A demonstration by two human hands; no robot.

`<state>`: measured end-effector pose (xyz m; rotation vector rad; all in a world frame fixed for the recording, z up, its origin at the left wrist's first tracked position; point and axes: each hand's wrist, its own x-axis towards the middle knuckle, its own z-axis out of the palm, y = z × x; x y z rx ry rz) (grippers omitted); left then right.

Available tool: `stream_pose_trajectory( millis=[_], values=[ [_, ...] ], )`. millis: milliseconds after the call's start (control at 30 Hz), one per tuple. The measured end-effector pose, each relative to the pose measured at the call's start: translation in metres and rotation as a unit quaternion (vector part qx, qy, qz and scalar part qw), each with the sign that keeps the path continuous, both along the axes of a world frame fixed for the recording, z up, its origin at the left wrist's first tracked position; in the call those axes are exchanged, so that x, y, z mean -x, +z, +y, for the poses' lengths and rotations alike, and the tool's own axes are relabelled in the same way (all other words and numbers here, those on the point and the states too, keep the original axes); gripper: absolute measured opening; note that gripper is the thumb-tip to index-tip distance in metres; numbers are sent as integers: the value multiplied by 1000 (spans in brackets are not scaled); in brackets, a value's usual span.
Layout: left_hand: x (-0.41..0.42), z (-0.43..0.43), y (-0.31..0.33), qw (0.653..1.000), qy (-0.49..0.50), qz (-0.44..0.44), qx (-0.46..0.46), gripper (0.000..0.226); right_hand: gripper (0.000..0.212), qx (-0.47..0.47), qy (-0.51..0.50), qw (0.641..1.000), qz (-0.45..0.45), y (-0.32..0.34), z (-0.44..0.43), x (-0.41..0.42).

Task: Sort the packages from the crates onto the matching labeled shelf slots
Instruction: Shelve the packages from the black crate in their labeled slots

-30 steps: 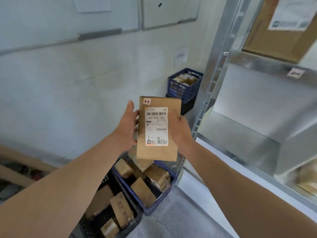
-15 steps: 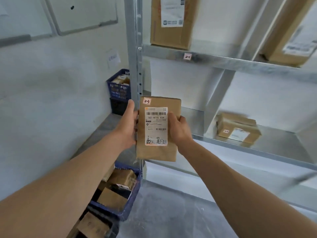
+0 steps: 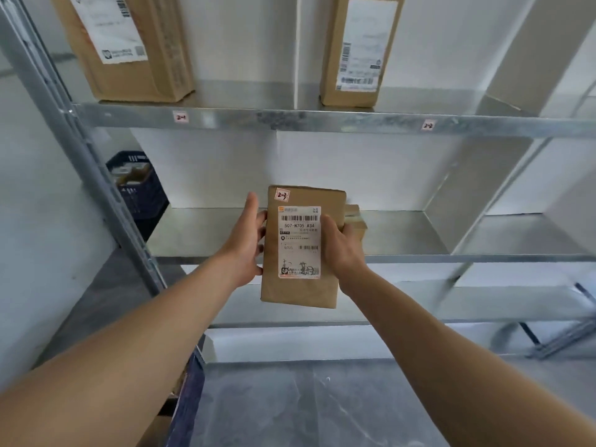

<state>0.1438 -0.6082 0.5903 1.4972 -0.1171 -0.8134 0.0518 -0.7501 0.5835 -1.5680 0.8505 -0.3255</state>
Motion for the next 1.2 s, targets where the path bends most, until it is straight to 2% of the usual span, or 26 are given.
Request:
stream_pose_trajectory(
  millis=[133, 367, 533, 700, 967, 1067, 1133, 1200],
  values=[
    [23, -73, 1, 1000, -24, -3, 3, 83, 46, 9, -26, 1000, -4, -1, -67, 28],
    [65, -189, 2, 998, -62, -14, 6, 86, 39, 9, -72, 997, -10, 0, -172, 82],
    [96, -256, 5, 992, -124, 1, 7, 84, 39, 14, -122, 992, -1, 2, -230, 125],
    [122, -314, 9, 983, -184, 1, 13, 80, 51, 17, -192, 981, -2, 2, -272, 164],
    [159, -387, 7, 959, -283, -15, 10, 85, 45, 19, -281, 960, 4, 6, -314, 219],
    [175, -413, 3, 953, -302, -7, 7, 83, 55, 6, -299, 954, -6, 3, -329, 240],
    [188, -430, 3, 950, -312, -3, 4, 82, 52, 4, -310, 951, -7, 4, -341, 253],
    [201, -449, 1, 946, -325, 1, 4, 82, 62, 3, -319, 948, -8, 3, -358, 266]
  ],
)
